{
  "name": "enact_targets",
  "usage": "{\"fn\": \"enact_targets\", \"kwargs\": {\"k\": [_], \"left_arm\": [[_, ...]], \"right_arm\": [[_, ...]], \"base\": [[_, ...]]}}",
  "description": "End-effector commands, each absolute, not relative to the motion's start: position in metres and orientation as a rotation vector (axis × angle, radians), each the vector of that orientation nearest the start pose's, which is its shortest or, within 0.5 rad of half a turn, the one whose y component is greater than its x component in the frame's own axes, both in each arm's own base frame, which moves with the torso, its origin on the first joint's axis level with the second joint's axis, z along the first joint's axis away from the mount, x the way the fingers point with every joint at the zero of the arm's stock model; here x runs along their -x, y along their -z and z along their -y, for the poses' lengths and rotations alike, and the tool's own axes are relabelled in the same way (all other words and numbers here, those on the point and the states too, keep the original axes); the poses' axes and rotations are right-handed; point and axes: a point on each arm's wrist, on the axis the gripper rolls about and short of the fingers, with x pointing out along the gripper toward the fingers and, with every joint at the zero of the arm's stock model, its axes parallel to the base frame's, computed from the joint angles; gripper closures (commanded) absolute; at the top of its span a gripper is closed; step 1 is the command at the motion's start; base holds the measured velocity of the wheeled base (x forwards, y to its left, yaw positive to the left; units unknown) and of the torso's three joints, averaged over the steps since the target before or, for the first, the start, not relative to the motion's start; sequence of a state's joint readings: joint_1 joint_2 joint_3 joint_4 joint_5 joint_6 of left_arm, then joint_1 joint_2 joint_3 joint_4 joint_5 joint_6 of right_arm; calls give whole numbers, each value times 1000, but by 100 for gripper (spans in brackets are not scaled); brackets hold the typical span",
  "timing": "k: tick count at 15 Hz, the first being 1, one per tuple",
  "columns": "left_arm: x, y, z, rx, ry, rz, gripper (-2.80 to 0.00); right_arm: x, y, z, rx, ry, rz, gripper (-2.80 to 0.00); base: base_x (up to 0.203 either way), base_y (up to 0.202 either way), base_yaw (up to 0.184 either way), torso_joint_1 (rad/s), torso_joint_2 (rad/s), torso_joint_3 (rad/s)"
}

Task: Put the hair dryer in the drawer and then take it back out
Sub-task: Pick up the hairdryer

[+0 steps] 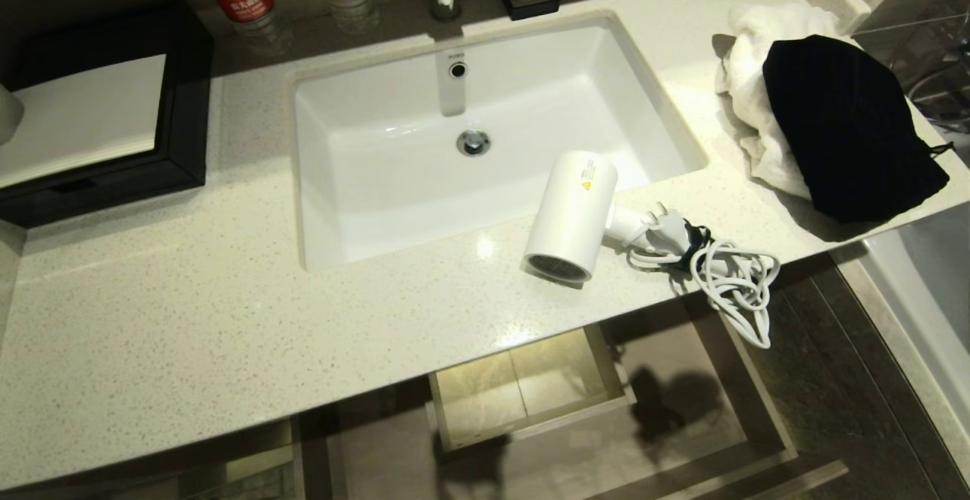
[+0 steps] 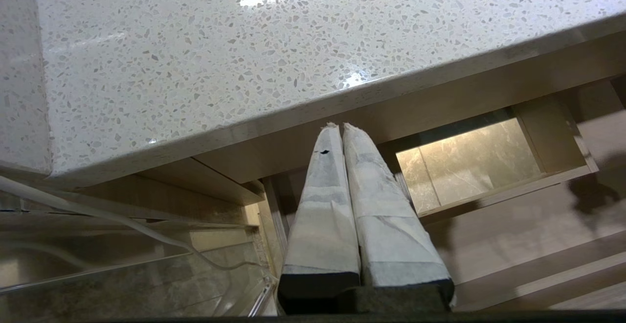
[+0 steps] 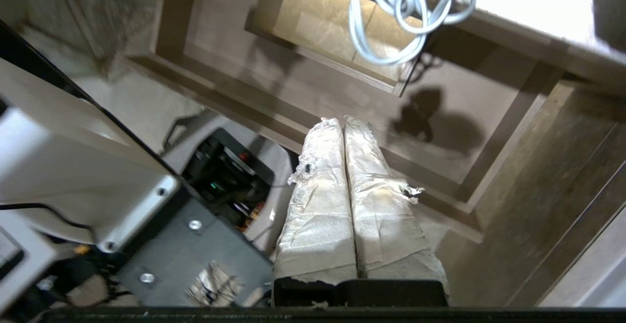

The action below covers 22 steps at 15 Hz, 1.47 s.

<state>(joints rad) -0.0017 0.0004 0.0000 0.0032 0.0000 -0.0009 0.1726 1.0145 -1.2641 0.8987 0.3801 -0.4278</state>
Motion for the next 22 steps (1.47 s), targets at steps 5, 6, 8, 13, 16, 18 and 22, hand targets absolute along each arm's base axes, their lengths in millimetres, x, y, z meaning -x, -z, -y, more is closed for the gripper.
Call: {"fn": "enact_targets", "kwargs": {"k": [5, 6, 8, 13, 16, 18, 22], "left_arm": [[23, -75, 0, 2, 2, -5, 0], [23, -75, 0, 2, 2, -5, 0], [23, -75, 0, 2, 2, -5, 0], [23, -75, 0, 2, 2, -5, 0], [23, -75, 0, 2, 2, -3, 0], [23, -75, 0, 2, 2, -5, 0], [23, -75, 0, 2, 2, -5, 0]], "right_arm": [[-165, -293, -36, 529, -725, -709, 0], [-169, -289, -36, 530, -730, -736, 0], [-179, -286, -39, 525, -736, -756, 0], [-189, -303, -44, 536, -750, -705, -280], [-202, -301, -58, 540, -799, -711, -280], [-209, -304, -67, 518, -838, -708, -280], [-235, -301, -82, 489, -936, -693, -280]], "base": [[0, 0, 0, 0, 0, 0], [0, 0, 0, 0, 0, 0], [0, 0, 0, 0, 0, 0], [0, 0, 0, 0, 0, 0], [0, 0, 0, 0, 0, 0], [0, 0, 0, 0, 0, 0], [0, 0, 0, 0, 0, 0]]}}
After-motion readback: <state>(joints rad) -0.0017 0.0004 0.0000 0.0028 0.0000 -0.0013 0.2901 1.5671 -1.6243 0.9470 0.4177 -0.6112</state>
